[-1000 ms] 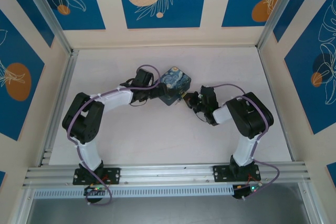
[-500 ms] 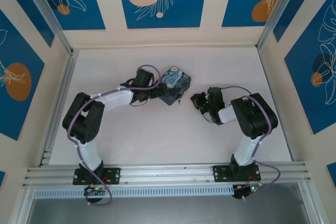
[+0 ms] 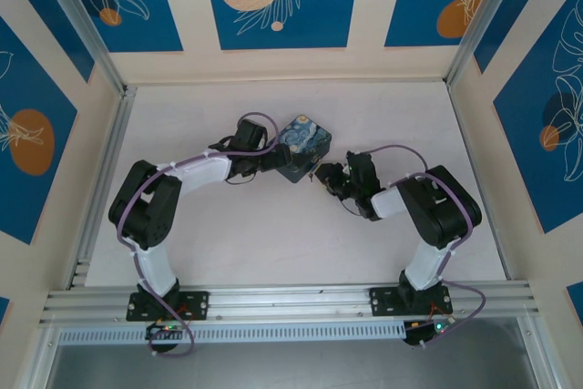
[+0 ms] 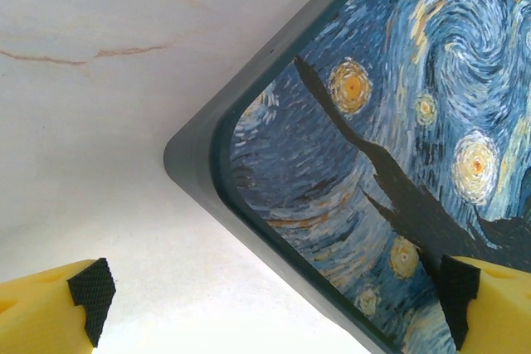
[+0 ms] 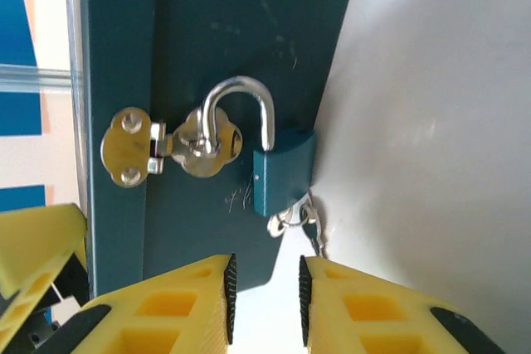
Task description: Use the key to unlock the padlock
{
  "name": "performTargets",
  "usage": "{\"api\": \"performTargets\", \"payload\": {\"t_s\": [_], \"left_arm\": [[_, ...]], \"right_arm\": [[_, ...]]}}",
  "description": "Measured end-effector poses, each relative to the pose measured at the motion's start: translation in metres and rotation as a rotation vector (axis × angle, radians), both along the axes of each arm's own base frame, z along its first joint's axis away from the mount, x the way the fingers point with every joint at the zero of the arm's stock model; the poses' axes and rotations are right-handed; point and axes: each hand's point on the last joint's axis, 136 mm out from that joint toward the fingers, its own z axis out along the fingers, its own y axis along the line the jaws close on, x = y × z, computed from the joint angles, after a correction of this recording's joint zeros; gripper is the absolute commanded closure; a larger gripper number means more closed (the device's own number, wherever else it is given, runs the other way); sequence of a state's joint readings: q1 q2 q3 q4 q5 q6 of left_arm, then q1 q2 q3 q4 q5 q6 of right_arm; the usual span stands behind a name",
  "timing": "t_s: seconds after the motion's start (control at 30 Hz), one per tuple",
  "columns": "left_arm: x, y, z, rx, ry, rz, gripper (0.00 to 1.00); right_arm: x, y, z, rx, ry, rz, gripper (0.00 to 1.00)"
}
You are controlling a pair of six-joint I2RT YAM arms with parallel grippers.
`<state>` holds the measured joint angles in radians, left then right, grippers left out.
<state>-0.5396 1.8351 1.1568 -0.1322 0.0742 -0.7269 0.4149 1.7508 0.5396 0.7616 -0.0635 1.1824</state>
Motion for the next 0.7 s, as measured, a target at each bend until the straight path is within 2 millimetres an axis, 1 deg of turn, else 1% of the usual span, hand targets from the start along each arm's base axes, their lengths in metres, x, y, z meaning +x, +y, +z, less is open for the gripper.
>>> {"api": "performTargets", "payload": {"t_s": [0.1,0.23,0.47,0.7], "left_arm": [[0.0,0.0,0.0,0.001,0.001,0.0,0.01],[0.0,0.0,0.0,0.001,0.002,0.0,0.01],[0.0,0.0,0.0,0.001,0.002,0.0,0.01],[0.0,0.0,0.0,-0.002,0.005,0.002,0.01]], "right_arm": [[-0.004,0.004,-0.004,-0.02,0.011,0.012,0.72],[-0.005,0.007,-0.009,-0.066,0.025,0.017,0.68],[0.008,0.011,-0.004,-0.109,0.014,0.004,0.67],[0.018,0.009,-0.011,-0.15,0.042,-0.024,0.67]]}}
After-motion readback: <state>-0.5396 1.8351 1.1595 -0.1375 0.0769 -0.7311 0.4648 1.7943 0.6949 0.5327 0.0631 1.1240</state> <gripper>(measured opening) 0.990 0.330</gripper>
